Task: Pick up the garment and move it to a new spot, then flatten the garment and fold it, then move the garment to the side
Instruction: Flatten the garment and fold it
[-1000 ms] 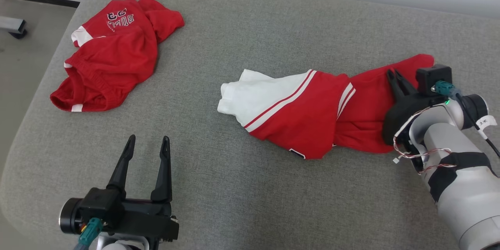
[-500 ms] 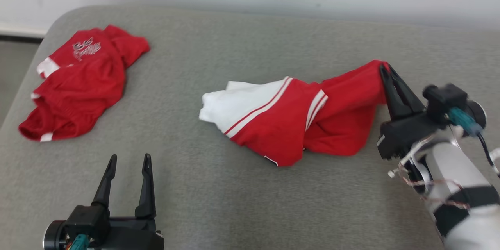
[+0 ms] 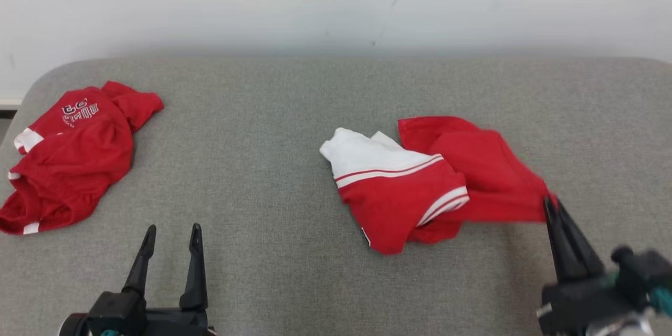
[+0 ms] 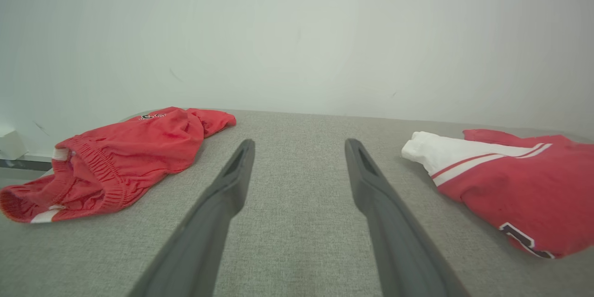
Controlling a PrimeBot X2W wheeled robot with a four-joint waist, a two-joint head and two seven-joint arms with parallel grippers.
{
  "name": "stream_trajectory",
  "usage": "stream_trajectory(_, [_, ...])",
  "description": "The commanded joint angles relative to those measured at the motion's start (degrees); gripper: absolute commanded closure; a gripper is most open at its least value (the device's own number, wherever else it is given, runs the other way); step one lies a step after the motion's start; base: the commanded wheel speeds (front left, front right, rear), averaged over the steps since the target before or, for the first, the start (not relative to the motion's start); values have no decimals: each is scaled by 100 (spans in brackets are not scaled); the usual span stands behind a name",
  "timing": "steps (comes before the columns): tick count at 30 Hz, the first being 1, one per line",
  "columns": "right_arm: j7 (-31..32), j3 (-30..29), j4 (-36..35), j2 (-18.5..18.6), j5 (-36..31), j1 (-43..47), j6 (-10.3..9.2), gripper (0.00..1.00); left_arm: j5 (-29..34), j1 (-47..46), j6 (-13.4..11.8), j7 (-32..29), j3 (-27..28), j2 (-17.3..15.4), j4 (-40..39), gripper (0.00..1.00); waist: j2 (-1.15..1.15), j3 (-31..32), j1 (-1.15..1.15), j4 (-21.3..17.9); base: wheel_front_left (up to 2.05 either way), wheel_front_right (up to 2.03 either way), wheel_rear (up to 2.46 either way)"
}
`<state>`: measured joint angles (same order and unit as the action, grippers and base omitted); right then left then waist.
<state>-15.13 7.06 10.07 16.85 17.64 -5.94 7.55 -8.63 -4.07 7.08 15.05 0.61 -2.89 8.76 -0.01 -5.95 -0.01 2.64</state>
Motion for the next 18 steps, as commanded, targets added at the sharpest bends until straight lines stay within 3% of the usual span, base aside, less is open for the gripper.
stream_trajectory(1, [-2,-41,-29,-34,16,123,-13,100,49,62,15,20,9,-1,3,0,1,48,1,-17,0,0,0])
stream_trajectory(7, [-2,-306,50,-275,-42,988,-13,100,56,123,23,20,8,0,8,0,1,155,1,33,0,0,0])
stream_trajectory(12, [-2,-453,372,-427,-116,1141,-13,100,61,198,26,20,54,0,-12,0,1,217,1,0,0,0,0])
stream_trajectory(13, [-2,-463,418,-441,-137,1111,-13,15,60,202,26,20,60,0,-17,0,1,226,1,-10,0,0,0])
stream_trajectory(14, [-2,-492,433,-466,-144,1065,-13,0,58,214,27,20,67,0,-22,0,1,237,1,-22,0,0,0])
stream_trajectory(18, [-2,-635,262,-519,-203,904,-13,0,72,293,25,20,90,0,-43,0,1,281,1,-69,0,0,0])
